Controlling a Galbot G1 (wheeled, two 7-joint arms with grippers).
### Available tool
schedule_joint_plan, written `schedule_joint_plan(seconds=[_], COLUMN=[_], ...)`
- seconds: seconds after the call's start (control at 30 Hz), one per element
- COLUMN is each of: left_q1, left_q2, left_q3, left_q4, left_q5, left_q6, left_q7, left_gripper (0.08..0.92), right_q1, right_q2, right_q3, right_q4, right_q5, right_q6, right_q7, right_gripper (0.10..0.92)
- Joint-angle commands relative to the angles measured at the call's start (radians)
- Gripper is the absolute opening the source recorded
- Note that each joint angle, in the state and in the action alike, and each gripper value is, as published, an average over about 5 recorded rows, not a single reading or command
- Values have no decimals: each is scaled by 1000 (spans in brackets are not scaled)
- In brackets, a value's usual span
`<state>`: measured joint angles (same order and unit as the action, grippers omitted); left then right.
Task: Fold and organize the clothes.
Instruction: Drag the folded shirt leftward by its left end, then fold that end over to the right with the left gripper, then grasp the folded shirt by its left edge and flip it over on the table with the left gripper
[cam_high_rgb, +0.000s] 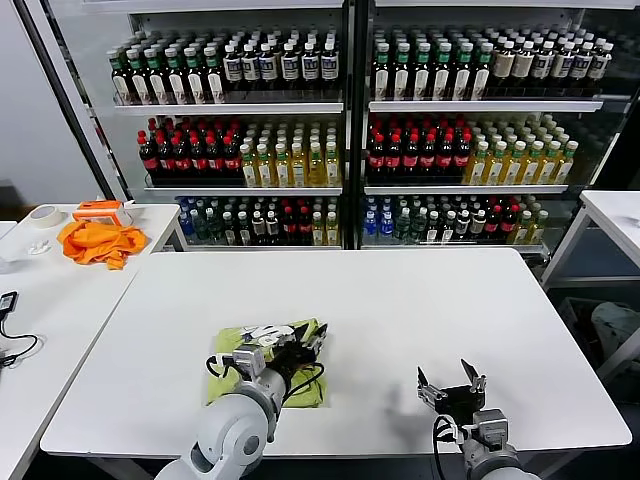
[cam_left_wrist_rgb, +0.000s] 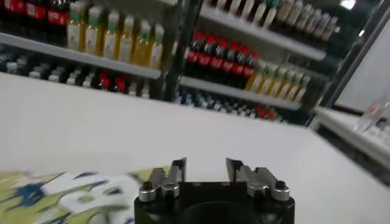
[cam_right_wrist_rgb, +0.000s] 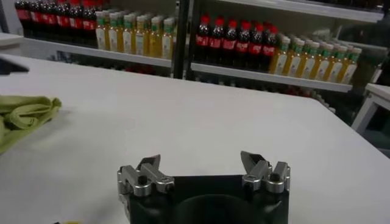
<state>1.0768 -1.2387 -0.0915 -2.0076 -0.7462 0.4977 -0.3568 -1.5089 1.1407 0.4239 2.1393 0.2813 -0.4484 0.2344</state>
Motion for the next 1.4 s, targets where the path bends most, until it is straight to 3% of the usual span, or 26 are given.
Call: schedule_joint_plan(seconds=[0.03,0.17,0.3,0.47,0.87,1.13,1.4], left_q1=[102,243,315,312,212,162,189], left_q2=[166,254,248,229,150,153,152], left_q3=[-246,-371,-394,-381,-254,-204,-202], left_q4=[-40,-5,8,40,91,147,147], left_q5=[148,200,240,254,202,229,203], left_q6=[-58,12,48,60,-21,3,9], left_q7=[77,73,65,60,67,41,42], left_gripper=[572,694,791,821,823,818,628], right_q1=[7,26,38,29,20,21,33], right_q2=[-5,7,15,14,14,12,9], right_q3=[7,-18,-39,-35,-37,-44,-50], right_q4=[6,-6,-14,-10,-6,-11,-20], right_q5=[4,2,-3,-6,-14,-16,-15], right_q6=[3,7,8,7,4,3,4], right_q7=[-2,-4,-3,-3,-3,-4,-5], right_gripper=[823,823,823,823,823,823,823])
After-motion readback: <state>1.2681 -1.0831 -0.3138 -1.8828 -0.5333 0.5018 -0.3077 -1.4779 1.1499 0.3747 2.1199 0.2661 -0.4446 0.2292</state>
